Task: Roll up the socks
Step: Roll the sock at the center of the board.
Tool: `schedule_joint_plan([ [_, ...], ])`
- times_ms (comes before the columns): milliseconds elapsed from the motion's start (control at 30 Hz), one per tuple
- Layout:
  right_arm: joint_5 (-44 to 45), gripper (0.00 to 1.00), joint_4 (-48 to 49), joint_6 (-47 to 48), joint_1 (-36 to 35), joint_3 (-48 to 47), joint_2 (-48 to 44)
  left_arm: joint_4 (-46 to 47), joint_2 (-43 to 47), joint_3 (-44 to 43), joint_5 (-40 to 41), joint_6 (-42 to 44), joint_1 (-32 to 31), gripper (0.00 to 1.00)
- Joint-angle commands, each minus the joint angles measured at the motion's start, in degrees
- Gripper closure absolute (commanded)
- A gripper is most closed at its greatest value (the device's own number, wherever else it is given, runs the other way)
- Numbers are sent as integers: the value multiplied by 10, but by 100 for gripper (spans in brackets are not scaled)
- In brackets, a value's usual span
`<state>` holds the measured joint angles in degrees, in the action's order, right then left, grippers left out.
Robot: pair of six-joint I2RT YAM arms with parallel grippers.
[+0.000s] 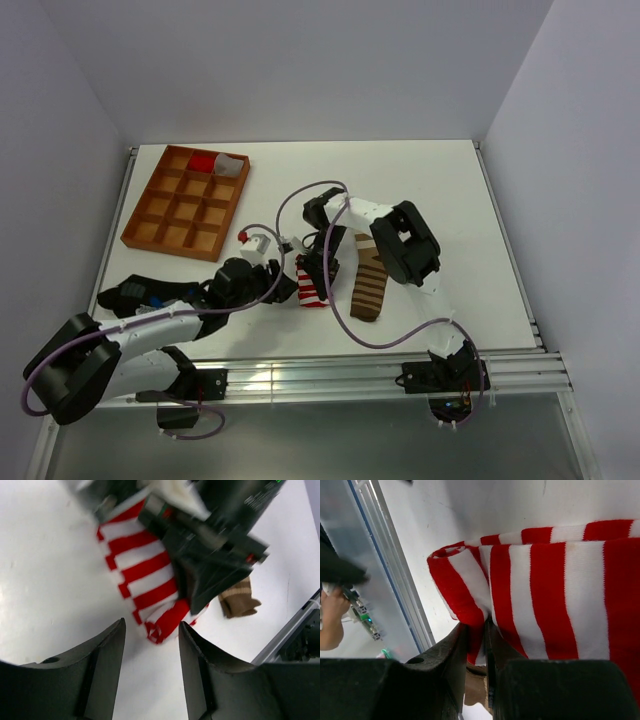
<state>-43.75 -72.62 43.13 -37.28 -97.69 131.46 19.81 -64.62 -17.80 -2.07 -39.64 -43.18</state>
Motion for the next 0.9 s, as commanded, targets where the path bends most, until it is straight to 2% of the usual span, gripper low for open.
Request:
schedule_joint_plan([
  [0, 75, 92, 19, -1, 5, -11, 38, 44, -29, -47, -16, 65, -4, 48],
  [233, 72, 92, 8, -7, 7, -29, 49, 89, -126, -81, -65, 88, -17, 49],
  [433, 74, 92, 6, -14, 9, -33, 52, 131, -159, -73, -96, 82, -25, 49],
  [867, 74, 92, 5, -24, 16, -38, 56, 147, -219, -70, -88, 76, -30, 50],
])
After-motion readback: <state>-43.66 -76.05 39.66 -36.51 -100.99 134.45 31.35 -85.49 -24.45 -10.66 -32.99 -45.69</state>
